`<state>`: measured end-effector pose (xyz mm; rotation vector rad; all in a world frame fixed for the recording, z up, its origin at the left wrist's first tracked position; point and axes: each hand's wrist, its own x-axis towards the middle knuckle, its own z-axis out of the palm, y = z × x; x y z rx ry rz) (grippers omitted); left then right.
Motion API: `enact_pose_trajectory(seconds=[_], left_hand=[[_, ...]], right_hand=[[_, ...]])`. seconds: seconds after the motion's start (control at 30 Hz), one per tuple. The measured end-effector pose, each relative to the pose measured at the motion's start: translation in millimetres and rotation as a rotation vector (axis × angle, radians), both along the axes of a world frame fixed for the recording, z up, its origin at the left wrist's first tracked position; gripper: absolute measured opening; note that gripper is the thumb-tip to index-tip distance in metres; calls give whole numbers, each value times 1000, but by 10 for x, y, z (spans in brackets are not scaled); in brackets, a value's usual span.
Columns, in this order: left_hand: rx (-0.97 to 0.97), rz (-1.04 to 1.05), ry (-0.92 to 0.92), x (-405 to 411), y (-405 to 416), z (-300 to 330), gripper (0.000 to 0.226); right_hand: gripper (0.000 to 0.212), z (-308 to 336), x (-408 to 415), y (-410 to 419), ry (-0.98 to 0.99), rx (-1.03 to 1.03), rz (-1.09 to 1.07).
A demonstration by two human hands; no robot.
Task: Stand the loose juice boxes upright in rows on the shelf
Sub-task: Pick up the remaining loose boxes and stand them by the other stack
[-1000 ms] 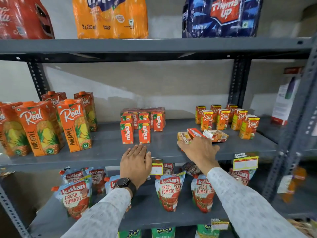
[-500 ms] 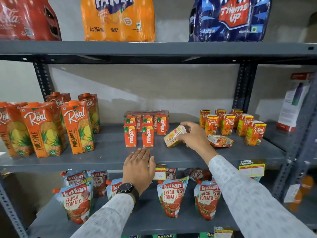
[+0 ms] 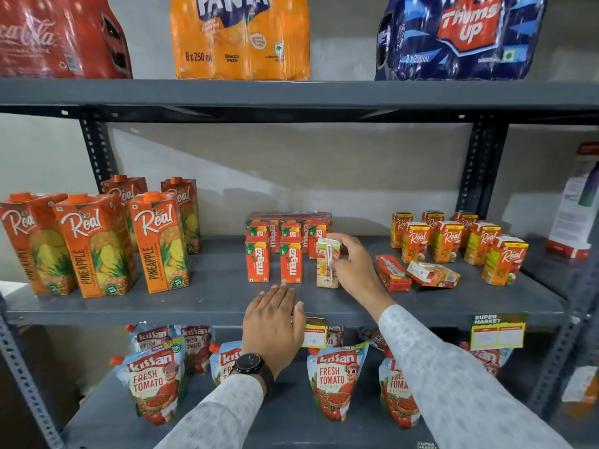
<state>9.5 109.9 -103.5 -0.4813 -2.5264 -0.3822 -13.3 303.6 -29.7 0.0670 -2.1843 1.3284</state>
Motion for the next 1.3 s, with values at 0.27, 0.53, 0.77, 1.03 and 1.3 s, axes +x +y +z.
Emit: enact_pose_trajectory(seconds=[0.27,0.53,0.77,1.03,1.3], left_hand=[[13,2,-2,-4,3,2,83],[18,2,-14,3,3,-7,85],[11,5,-21,-2,7,-15,85],[12,8,-19,-12,14,-22,83],[19,8,-1,-32,11,-46,76]], right_hand=[[97,-273,-78,-157,23,131,-281],[82,-339,-82,-156,62,165,-290],[88,-356,-115,-113,28,51,-236],[83,-364,-124,-105,7,26,-247],[78,-348,-100,-83,24,8,-239]])
